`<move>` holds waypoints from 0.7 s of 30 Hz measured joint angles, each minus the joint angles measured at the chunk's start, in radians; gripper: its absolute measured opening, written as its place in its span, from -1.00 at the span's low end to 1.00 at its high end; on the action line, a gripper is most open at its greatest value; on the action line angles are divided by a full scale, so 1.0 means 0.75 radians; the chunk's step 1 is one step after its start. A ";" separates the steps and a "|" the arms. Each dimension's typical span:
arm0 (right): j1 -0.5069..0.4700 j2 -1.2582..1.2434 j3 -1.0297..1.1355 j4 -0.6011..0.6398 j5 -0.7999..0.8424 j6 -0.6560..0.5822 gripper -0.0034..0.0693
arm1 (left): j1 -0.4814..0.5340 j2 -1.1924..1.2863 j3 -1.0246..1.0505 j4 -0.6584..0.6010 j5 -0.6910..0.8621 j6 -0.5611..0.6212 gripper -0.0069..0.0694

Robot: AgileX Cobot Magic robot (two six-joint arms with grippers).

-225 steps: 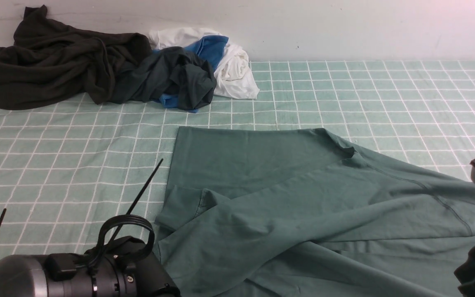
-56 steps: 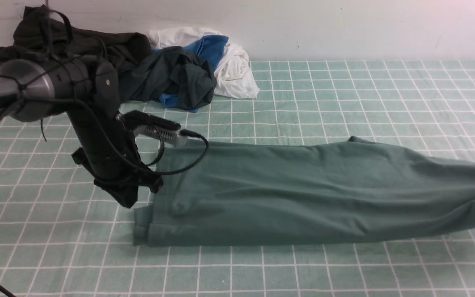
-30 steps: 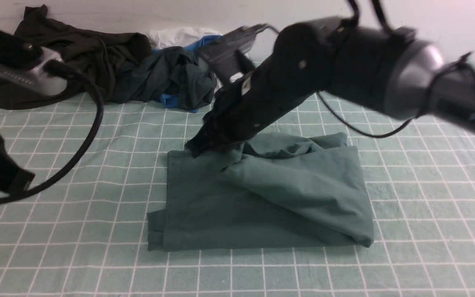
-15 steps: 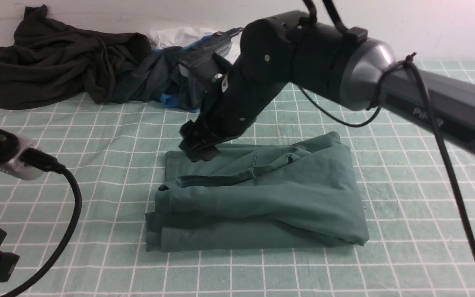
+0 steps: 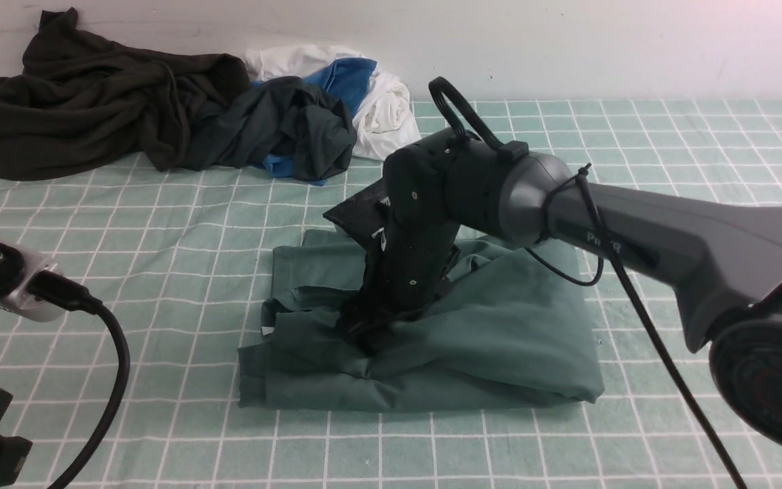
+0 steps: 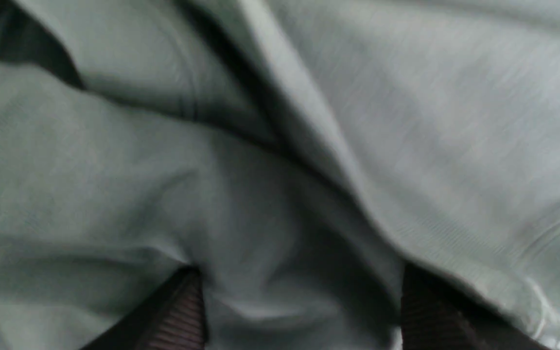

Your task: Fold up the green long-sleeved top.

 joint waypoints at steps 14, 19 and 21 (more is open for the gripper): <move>-0.027 0.004 -0.147 -0.104 -0.185 0.074 0.46 | 0.000 -0.002 0.001 0.001 0.000 0.000 -0.83; -0.056 0.004 -0.171 -0.231 -0.119 0.074 0.44 | 0.000 -0.002 0.001 0.019 0.000 0.000 -0.83; -0.063 0.000 -0.183 -0.244 -0.059 0.074 0.42 | 0.000 -0.002 0.001 0.025 0.000 0.000 -0.83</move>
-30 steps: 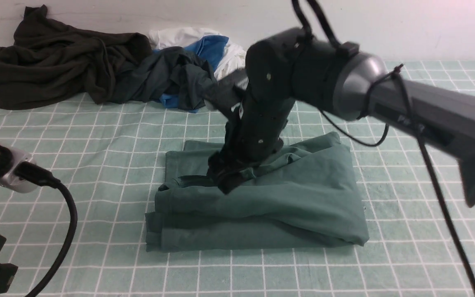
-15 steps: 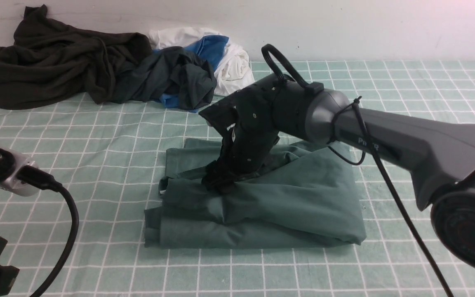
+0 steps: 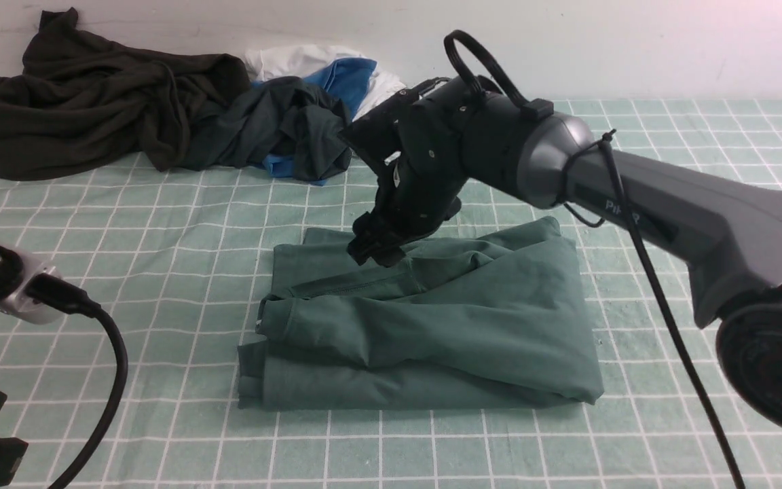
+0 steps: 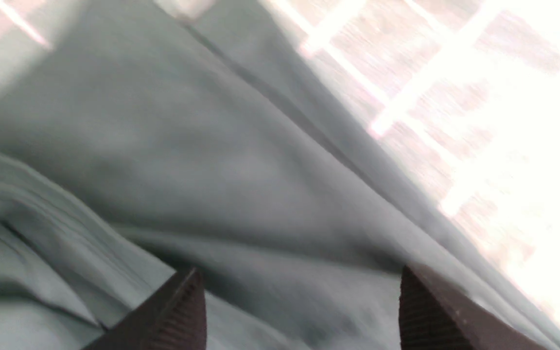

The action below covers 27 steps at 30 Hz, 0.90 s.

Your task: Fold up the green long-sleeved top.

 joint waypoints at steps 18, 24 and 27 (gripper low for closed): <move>-0.004 -0.882 0.491 0.162 0.111 -0.109 -0.84 | 0.000 -0.772 0.447 -0.004 -0.291 -0.154 -0.83; -0.004 -1.359 0.960 0.162 -0.148 -0.083 -0.94 | 0.000 -0.928 0.544 0.002 -0.393 -0.170 -0.83; -0.004 -1.591 1.181 0.162 -0.276 -0.080 -0.94 | 0.000 -0.936 0.554 0.002 -0.393 -0.170 -0.83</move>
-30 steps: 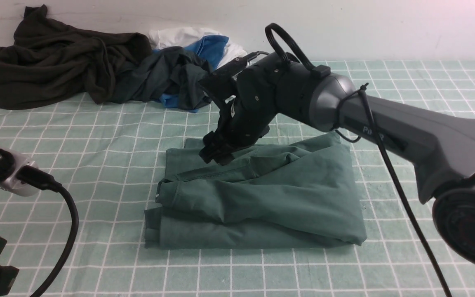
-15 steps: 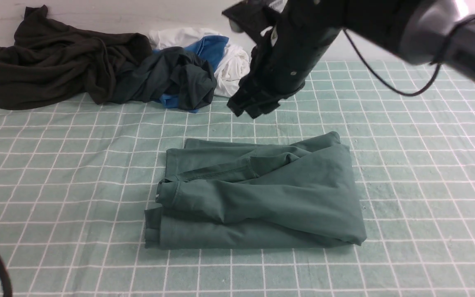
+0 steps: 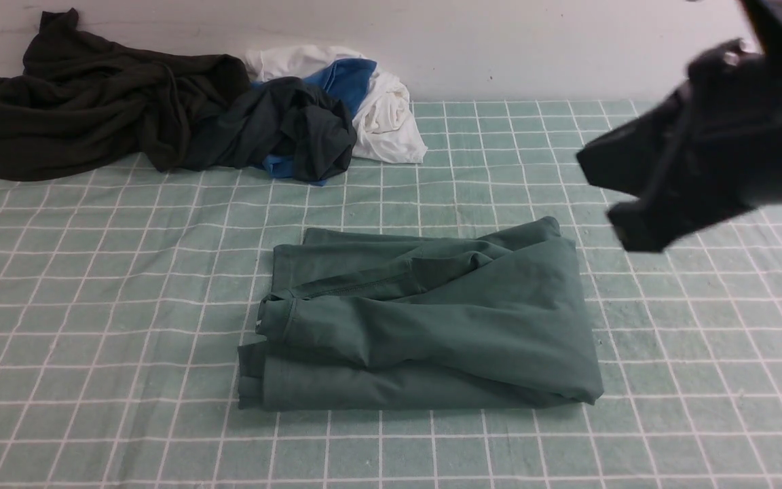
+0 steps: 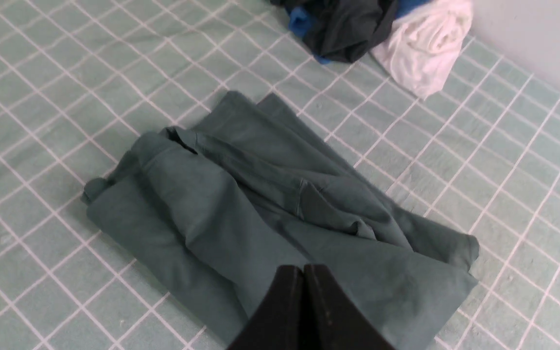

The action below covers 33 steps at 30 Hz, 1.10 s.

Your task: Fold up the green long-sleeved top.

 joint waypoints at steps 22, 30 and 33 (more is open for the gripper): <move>0.000 -0.779 0.509 -0.039 -0.181 0.068 -0.94 | 0.000 -0.003 0.006 0.000 0.000 0.000 -0.83; -0.012 -0.802 0.637 -0.049 -0.354 0.080 -0.94 | 0.000 -0.003 0.006 0.000 0.000 0.000 -0.83; -0.083 -0.865 0.788 -0.044 -0.529 0.080 -0.94 | 0.000 -0.003 0.006 0.000 0.000 0.000 -0.83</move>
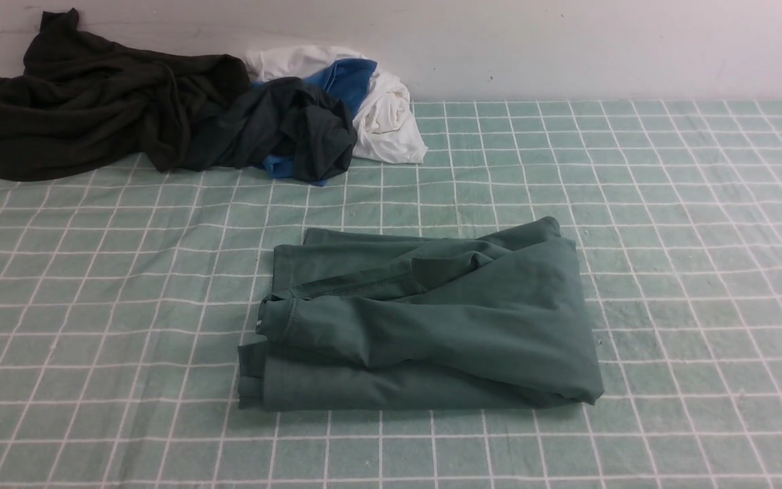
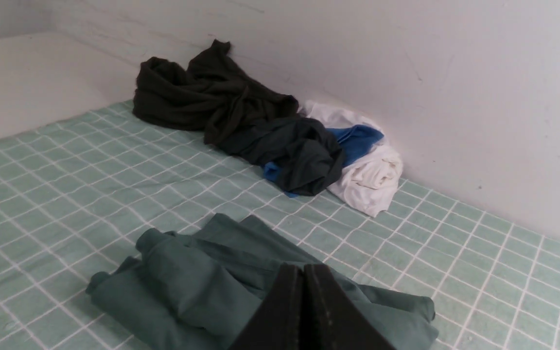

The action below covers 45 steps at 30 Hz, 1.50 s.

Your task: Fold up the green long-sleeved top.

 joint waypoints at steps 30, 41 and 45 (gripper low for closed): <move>-0.843 -0.615 0.800 -0.047 -0.093 0.289 -0.94 | 0.000 0.000 0.001 0.000 0.000 0.000 -0.83; -0.843 -0.615 0.799 -0.047 -0.088 0.280 -0.94 | 0.000 0.000 0.001 0.000 0.000 0.000 -0.83; -0.843 -0.615 0.799 -0.047 -0.087 0.280 -0.94 | 0.000 0.000 0.001 0.000 0.000 0.000 -0.83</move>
